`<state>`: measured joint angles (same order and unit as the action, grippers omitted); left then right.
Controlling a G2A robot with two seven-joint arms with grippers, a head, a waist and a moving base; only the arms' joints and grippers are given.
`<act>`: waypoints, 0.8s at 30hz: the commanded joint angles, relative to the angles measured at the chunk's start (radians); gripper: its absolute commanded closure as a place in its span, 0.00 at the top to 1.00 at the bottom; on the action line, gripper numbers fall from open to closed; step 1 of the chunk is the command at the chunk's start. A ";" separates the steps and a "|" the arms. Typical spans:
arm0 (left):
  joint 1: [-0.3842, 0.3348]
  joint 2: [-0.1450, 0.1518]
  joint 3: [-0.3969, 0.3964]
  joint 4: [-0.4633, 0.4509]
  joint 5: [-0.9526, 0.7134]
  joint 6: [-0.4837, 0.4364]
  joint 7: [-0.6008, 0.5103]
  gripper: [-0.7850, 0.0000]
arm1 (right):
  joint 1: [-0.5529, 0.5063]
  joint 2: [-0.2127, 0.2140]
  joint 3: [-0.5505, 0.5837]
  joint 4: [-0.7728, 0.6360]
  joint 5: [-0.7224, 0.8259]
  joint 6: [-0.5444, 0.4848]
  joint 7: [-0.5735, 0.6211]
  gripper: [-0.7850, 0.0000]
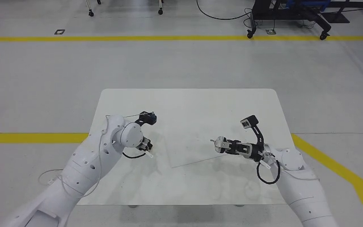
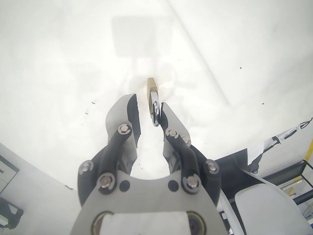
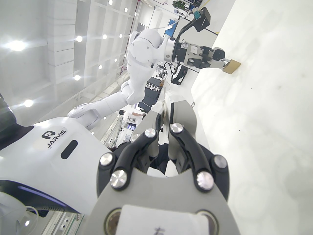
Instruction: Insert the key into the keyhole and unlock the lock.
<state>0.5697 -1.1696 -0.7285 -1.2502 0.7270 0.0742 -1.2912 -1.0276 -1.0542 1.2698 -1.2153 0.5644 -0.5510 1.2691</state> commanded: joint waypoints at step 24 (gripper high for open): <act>0.062 0.004 -0.132 -0.010 -0.133 -0.069 0.104 0.00 | 0.000 0.000 0.000 0.000 0.000 0.000 0.000 0.00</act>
<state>0.6156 -1.1702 -0.8265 -1.2604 0.6413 0.0235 -1.2164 -1.0276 -1.0542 1.2698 -1.2153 0.5644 -0.5510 1.2691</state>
